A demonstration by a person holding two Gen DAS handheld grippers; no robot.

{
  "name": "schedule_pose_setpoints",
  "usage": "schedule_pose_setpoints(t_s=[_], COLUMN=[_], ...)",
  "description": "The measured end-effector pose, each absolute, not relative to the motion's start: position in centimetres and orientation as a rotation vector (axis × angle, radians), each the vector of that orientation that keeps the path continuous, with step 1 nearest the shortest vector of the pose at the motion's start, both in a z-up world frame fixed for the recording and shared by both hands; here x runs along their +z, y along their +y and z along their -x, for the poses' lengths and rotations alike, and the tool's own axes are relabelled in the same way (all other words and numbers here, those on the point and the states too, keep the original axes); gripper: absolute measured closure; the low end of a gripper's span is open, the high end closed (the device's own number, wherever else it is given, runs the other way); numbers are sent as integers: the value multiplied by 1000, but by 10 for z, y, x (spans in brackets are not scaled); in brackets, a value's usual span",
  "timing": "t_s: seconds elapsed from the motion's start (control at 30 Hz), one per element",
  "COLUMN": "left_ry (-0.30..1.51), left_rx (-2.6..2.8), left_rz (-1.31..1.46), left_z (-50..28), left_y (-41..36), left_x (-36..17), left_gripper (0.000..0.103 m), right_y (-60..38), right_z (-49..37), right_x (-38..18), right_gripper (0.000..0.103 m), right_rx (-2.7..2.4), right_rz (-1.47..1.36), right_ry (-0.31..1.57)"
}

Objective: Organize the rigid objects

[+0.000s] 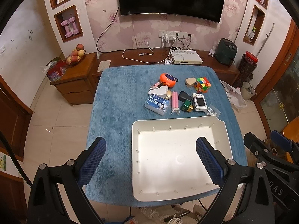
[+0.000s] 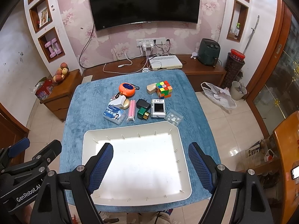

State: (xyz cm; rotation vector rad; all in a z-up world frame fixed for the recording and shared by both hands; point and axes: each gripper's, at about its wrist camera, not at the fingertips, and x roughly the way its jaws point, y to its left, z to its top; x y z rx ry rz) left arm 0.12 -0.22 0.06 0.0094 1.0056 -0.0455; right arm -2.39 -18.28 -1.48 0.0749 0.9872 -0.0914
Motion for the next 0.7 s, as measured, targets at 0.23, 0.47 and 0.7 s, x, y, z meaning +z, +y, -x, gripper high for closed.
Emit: schedule_pose_setpoints(t_s=[0.23,0.47,0.7], left_ry=[1006,1008,1007], left_rx=[-45,-47,-52], left_rz=[-9,-10,-13], left_z=[-1,-1,0], left_y=[-3,-3,-8], left_x=[0,-1,-2], left_gripper=[6,6,6], right_y=[-183,-182,-181], right_z=[24,23,26], right_x=[-13,-14,-13], right_gripper=[20,20,20], right_rx=[-93,-98,-109], right_rz=[-72,-64,-69], right_ry=[986,977,978])
